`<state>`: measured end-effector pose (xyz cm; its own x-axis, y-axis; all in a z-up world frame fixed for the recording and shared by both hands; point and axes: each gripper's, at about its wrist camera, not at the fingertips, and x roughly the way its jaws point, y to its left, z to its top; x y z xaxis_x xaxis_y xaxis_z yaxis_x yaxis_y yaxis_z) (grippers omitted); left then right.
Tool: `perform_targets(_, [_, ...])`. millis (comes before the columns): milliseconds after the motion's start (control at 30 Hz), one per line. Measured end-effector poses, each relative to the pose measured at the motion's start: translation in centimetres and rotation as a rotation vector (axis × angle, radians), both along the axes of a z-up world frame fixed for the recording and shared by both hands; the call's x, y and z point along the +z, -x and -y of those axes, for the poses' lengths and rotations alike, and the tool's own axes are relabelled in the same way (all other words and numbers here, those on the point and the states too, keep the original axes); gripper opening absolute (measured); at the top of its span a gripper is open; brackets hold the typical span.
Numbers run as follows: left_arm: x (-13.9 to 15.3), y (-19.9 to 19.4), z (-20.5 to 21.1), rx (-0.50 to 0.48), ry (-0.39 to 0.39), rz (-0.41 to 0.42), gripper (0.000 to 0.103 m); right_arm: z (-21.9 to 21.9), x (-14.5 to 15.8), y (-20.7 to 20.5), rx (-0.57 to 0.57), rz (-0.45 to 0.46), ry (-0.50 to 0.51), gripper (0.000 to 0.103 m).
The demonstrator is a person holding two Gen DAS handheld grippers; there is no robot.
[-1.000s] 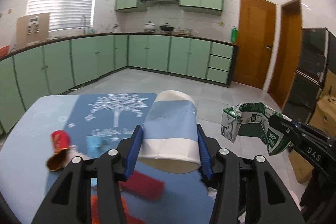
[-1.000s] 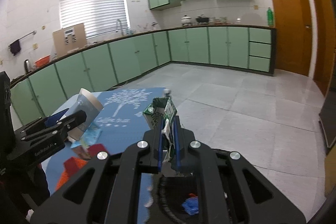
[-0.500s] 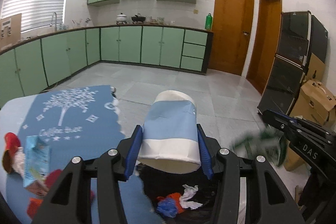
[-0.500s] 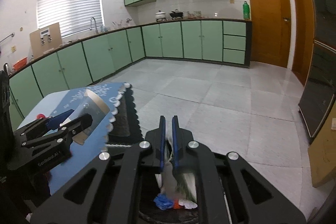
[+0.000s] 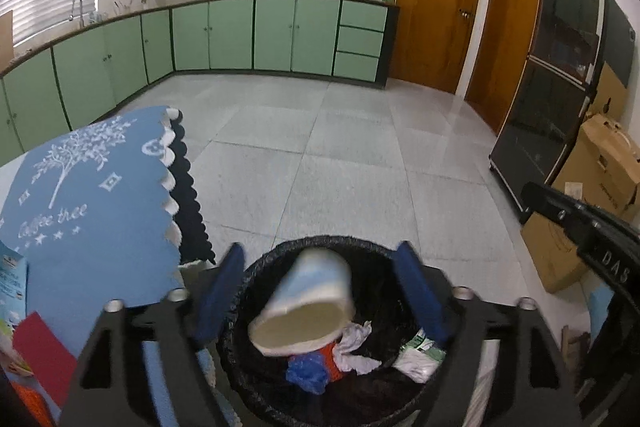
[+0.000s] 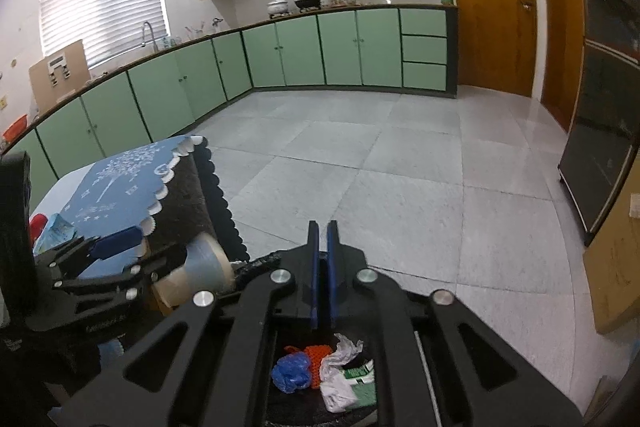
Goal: Collect trash
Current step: 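Carry the paper cup and milk carton over the bin and release both, then move both open tools back toward the remaining trash on the table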
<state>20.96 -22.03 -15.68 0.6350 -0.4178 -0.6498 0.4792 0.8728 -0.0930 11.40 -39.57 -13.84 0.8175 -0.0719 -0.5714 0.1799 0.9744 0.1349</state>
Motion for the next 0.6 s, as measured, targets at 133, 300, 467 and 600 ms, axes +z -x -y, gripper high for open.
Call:
perform_targets(133, [0.0, 0.4, 0.0, -0.007, 0.002, -0.008, 0.079, 0.5, 0.1, 0.2, -0.023, 0.003, -0.006, 0.007])
perform_targets(300, [1.6, 1.2, -0.9, 0.005, 0.019, 0.046, 0.083, 0.4, 1.0, 0.6, -0.03, 0.022, -0.008, 0.032])
perform_targets(467, [4.3, 2.4, -3.7, 0.039, 0.056, 0.108, 0.085, -1.4, 2.8, 1.4, 0.003, 0.067, 0.0, 0.046])
perform_targets(600, [6.4, 3.7, -7.2, 0.089, 0.079, 0.159, 0.088, -3.5, 4.5, 1.8, 0.037, 0.101, 0.005, 0.063])
